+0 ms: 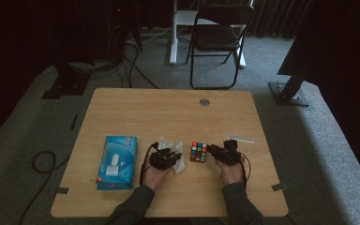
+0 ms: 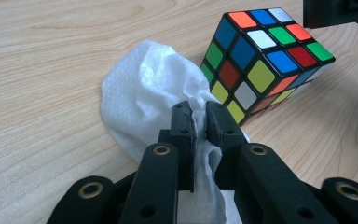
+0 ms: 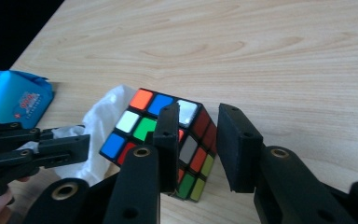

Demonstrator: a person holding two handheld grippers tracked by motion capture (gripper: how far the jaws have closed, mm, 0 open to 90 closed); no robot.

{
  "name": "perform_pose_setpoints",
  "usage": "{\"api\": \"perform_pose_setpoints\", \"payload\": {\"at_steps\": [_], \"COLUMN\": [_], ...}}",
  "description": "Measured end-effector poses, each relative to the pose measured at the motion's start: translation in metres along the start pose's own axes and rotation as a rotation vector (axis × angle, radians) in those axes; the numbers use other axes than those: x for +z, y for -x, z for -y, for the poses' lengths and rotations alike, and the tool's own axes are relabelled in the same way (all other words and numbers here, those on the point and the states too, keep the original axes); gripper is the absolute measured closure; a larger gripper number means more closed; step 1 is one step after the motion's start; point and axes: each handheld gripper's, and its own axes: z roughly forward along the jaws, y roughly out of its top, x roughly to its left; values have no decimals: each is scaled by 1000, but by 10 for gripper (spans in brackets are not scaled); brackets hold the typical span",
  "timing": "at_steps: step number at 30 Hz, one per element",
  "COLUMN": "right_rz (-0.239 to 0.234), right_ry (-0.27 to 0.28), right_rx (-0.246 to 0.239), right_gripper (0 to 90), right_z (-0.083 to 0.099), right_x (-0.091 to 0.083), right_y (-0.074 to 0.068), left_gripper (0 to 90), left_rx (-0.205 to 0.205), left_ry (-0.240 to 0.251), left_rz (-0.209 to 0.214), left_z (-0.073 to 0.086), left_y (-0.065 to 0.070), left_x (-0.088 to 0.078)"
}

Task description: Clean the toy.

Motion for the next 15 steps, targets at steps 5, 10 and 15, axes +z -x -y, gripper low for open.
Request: {"api": "perform_pose_setpoints", "payload": {"at_steps": [5,10,15], "right_rz": [-27,-42,-36], "right_ry": [2,-13,-19], "right_rx": [-15,-28,-36], "right_gripper": [652,638,637], "right_z": [0,1,2], "right_x": [0,5,6], "right_y": [-5,-10,-13], "left_gripper": [823,823,823], "left_rx": [3,6,6], "left_ry": [6,20,28], "left_rz": [3,6,4], "left_z": [-3,-7,-10], "left_y": [0,-1,-2], "left_x": [-1,-4,-5]}}
